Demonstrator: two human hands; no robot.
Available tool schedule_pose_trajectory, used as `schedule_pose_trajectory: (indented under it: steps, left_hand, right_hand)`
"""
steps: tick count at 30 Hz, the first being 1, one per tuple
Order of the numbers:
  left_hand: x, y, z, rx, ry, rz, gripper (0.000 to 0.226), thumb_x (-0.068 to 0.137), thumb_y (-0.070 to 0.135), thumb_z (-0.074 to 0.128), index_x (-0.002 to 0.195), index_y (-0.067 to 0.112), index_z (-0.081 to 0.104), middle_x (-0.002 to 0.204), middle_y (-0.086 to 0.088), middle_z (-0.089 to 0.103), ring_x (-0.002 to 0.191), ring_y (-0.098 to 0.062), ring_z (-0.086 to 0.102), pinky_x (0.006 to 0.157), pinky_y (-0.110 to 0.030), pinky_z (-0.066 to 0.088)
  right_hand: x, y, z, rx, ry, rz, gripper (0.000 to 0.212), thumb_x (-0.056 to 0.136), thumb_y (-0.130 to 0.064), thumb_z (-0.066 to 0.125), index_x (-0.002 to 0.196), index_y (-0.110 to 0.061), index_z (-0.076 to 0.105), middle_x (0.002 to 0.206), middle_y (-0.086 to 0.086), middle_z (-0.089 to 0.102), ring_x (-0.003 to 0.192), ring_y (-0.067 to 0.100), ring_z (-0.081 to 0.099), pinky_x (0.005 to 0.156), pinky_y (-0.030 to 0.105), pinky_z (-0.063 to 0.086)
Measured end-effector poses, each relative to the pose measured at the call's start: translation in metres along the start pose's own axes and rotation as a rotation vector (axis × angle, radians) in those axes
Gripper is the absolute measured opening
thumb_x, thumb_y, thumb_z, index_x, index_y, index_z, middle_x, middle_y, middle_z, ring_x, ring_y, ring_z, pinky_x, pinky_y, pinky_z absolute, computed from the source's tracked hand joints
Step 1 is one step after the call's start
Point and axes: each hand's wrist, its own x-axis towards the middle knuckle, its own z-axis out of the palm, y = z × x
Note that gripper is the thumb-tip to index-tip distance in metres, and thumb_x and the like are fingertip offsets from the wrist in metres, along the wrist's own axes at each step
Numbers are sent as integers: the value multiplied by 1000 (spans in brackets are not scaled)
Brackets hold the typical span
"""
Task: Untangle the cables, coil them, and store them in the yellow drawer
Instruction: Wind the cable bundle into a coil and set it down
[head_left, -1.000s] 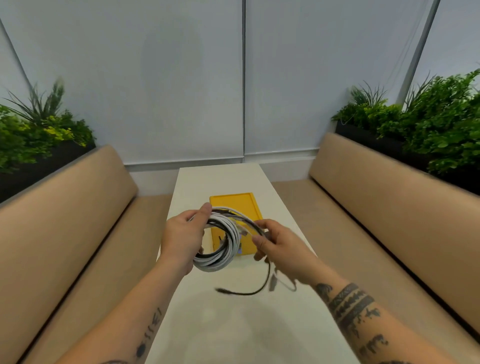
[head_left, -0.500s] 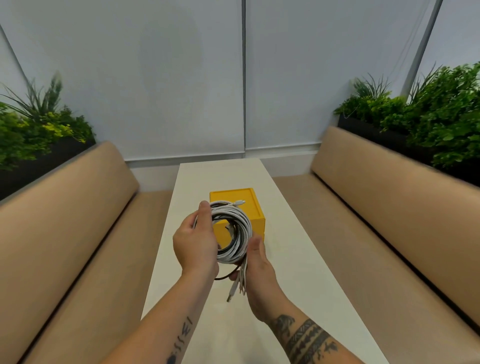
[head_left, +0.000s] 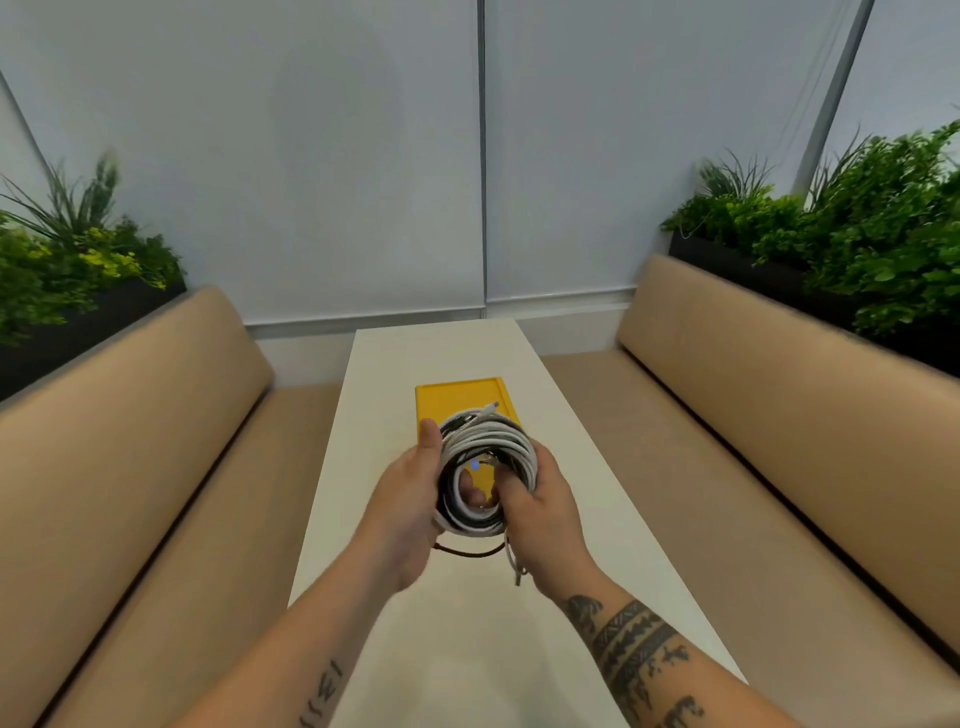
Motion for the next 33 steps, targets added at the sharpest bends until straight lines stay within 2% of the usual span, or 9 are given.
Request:
schedule_pose_trajectory:
  steps: [2,4,9,11,15,20,25,29,33]
  left_hand:
    - [4,14,-19,69,-192,-94,81,71,79,58,117,13,70,70,-5,60,60,-19,56,66,-34,53]
    - [8,27,-31,175,-348,-188,89,53,71,84,120,13,70,81,-5,66,61,-15,60,62,-30,54]
    - [11,47,-42,382,-414,-340,42,78,31,85,113,11,72,96,-7,70,83,-16,66,68,-32,55]
    - [13,45,-44,467,-351,-292,40,78,33,84,109,11,71,94,-10,71,83,-21,65,69,-36,57]
    - [10,32,-44,611,-106,-61,34,79,36,78,97,9,69,79,-14,70,58,-30,63,63,-42,58]
    - [6,24,-45,492,5,56,21,82,30,75,88,10,70,68,-11,62,46,-28,54,66,-60,59]
    - [8,24,-49,374,116,95,14,85,24,74,79,12,68,55,-5,55,41,-25,49,65,-60,60]
    - [9,20,-48,442,141,133,16,85,27,72,79,14,67,50,-1,55,41,-26,54,64,-60,59]
    - [12,17,-48,493,177,152,19,83,32,71,70,21,64,51,2,57,40,-26,60,68,-62,58]
  right_hand:
    - [1,-4,-5,-118,-128,-14,29,97,-17,54,110,-43,59,102,-15,69,92,-3,63,75,16,49]
    - [2,-7,-5,-219,-247,-16,31,97,-20,52,108,-49,57,102,-16,68,91,0,63,75,22,51]
    - [1,-13,0,-370,-423,-6,30,97,-32,49,122,-48,54,98,-18,68,81,0,64,66,22,52]
    - [3,-17,1,-416,-470,-21,28,97,-31,50,120,-48,52,98,-19,66,80,-4,62,66,17,48]
    - [5,-23,4,-503,-551,-44,31,97,-29,52,104,-59,47,101,-15,64,84,4,63,70,22,52]
    - [7,-26,-2,-357,-588,-14,38,95,-34,64,123,-55,47,111,-18,65,92,0,65,79,23,55]
    - [12,-22,-10,-217,-571,111,36,92,-40,65,127,-46,58,116,-11,69,81,21,68,78,46,57]
    - [15,-26,-11,-185,-620,293,29,98,-35,60,126,-43,58,105,8,74,77,26,71,70,32,56]
    - [21,-23,-14,-243,-474,252,25,94,-30,68,118,-33,65,91,8,76,65,19,67,61,29,53]
